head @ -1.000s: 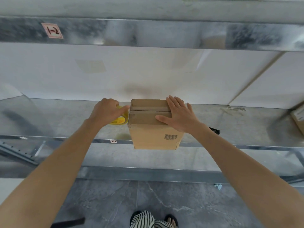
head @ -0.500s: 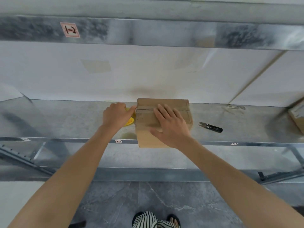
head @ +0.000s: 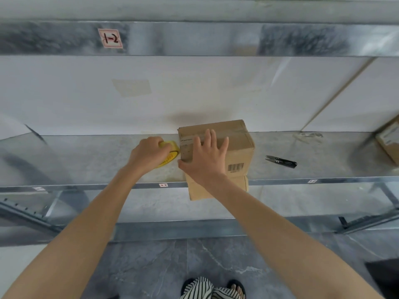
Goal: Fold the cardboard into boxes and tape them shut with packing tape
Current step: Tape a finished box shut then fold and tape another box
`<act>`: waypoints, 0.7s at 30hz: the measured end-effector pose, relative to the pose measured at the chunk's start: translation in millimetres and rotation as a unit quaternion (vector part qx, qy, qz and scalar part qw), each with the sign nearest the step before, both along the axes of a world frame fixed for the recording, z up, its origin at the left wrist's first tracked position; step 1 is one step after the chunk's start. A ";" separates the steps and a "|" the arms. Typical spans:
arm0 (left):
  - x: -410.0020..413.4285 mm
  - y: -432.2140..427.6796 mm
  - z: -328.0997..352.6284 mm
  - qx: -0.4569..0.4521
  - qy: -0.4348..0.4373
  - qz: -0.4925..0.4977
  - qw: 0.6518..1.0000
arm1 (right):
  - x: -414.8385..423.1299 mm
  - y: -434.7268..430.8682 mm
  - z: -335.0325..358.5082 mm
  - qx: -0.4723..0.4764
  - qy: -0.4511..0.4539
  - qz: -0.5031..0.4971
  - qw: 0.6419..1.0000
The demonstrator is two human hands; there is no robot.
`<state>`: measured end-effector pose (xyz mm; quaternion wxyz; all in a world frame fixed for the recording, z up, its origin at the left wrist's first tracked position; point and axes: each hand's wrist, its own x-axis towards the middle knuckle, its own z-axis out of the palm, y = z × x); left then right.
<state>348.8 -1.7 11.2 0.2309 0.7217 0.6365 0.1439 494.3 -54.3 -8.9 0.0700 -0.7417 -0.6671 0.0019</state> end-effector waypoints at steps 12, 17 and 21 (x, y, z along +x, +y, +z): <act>28.1 -52.1 -7.8 -0.075 -0.170 0.005 0.982 | 80.4 0.2 16.0 -0.092 0.052 0.190 0.976; 72.2 -91.4 -17.0 -0.119 -0.287 -0.022 0.950 | 120.4 -2.2 30.4 -0.179 0.046 0.209 0.960; 95.1 -109.4 -20.7 -0.170 -0.382 -0.008 0.908 | 128.0 -4.2 26.6 -0.168 0.027 0.229 0.959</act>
